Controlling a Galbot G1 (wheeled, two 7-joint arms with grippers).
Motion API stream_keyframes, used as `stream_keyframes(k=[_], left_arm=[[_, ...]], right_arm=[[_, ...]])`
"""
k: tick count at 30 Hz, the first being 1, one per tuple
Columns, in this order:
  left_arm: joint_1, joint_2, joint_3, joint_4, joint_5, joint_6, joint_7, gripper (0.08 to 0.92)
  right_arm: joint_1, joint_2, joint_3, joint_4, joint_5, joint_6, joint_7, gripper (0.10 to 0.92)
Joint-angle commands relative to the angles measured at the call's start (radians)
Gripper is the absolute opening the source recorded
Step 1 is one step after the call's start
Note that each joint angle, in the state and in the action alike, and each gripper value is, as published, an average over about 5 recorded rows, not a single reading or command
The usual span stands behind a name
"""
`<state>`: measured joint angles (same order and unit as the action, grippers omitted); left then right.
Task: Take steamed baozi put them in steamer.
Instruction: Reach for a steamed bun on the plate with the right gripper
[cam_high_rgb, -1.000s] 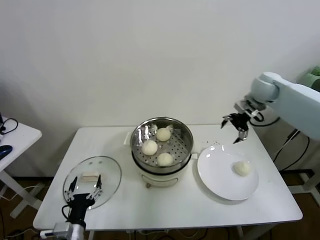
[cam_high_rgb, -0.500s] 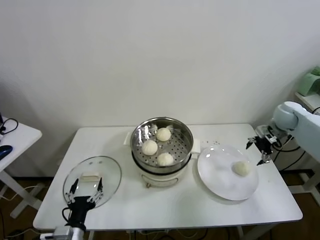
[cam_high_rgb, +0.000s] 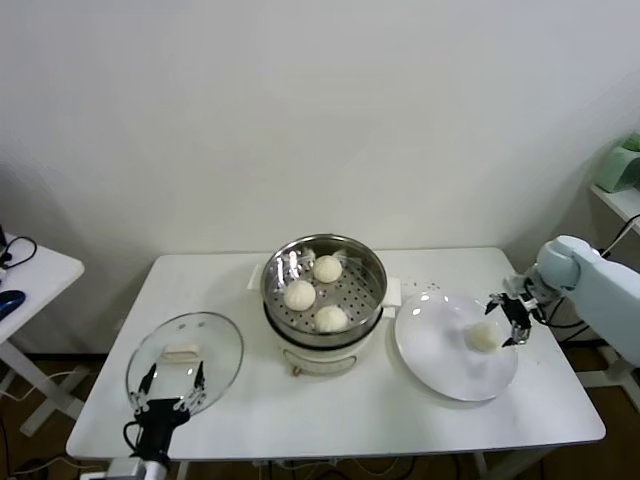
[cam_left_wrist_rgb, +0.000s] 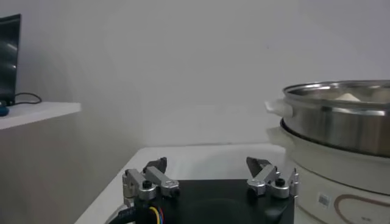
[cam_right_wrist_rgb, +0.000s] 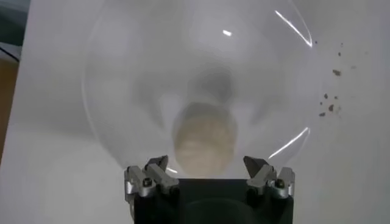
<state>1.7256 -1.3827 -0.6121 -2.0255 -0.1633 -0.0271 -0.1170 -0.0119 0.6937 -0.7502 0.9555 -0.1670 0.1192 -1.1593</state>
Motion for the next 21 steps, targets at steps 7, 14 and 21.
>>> stream_keyframes(k=[7, 14, 21], left_arm=[[-0.001, -0.008, -0.015, 0.017, -0.002, 0.001, 0.0, 0.823], [-0.005, -0.007, -0.021, 0.024, -0.004, 0.001, -0.001, 0.823], [-0.011, -0.005, -0.018, 0.028, -0.004, 0.003, -0.003, 0.823]], right_arm=[[-0.046, 0.11, 0.05, -0.106, -0.067, 0.013, 0.008, 0.823], [-0.046, 0.111, 0.044, -0.109, -0.07, 0.014, -0.016, 0.823], [-0.045, 0.107, 0.045, -0.108, -0.069, 0.013, -0.025, 0.823]])
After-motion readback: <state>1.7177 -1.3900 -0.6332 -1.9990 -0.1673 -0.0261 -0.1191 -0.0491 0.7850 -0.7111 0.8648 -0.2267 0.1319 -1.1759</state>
